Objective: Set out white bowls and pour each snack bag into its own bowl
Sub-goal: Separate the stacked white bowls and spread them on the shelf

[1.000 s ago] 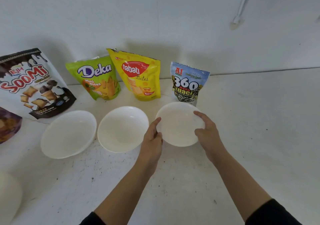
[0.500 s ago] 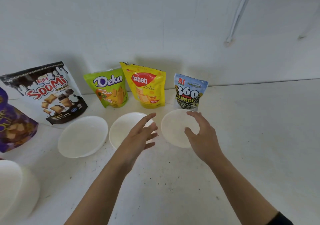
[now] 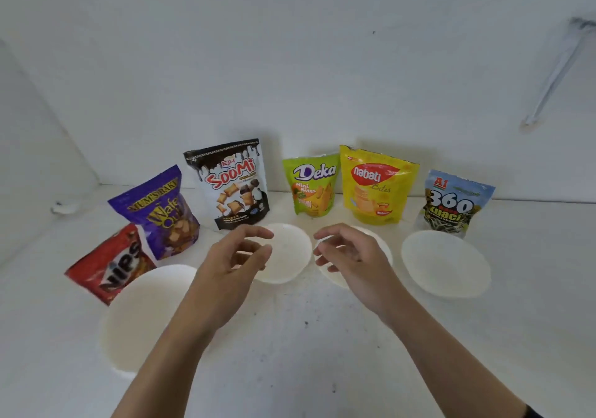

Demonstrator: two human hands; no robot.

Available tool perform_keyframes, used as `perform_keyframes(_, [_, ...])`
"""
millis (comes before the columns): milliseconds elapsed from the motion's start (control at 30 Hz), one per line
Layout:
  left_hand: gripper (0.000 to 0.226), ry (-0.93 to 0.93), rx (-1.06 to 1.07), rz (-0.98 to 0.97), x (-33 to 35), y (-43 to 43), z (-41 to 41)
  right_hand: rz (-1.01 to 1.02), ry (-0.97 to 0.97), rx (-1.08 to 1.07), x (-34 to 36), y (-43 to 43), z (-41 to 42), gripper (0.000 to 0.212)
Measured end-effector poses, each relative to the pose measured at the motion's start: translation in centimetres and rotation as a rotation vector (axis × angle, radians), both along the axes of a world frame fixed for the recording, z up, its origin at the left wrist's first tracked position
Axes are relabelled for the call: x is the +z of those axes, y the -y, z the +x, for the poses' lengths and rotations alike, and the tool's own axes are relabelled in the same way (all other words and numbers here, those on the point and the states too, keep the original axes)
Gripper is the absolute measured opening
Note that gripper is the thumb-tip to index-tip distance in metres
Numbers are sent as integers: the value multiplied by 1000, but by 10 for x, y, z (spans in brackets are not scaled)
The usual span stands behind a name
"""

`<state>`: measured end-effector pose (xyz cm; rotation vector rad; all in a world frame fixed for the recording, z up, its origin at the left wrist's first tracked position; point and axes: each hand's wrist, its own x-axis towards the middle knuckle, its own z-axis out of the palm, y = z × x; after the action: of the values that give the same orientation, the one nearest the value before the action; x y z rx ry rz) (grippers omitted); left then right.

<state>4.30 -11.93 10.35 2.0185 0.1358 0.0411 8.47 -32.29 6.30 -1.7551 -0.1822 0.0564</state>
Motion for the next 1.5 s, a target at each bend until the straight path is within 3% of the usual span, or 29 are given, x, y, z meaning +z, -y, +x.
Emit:
perform_keyframes(167, [19, 122, 212, 312, -19, -94, -42, -82, 20, 144, -13, -88, -18, 12])
perform_keyframes(367, [25, 69, 322, 535, -62, -173, -74, -156, -73, 212, -46, -163, -40, 21])
perform_keyframes(600, [26, -136, 234, 301, -94, -194, -67, -346, -113, 122, -68, -198, -42, 33])
perform_keyframes(933, [54, -68, 272, 304, -103, -202, -63, -417, -63, -42, -68, -200, -38, 48])
perform_keyframes(1333, [42, -126, 222, 235, -87, -218, -75, -416, -112, 202, -46, -201, -34, 45])
perform_keyframes(1500, [41, -152, 170, 216, -68, -217, -77, -375, -109, 217, -35, -196, -34, 55])
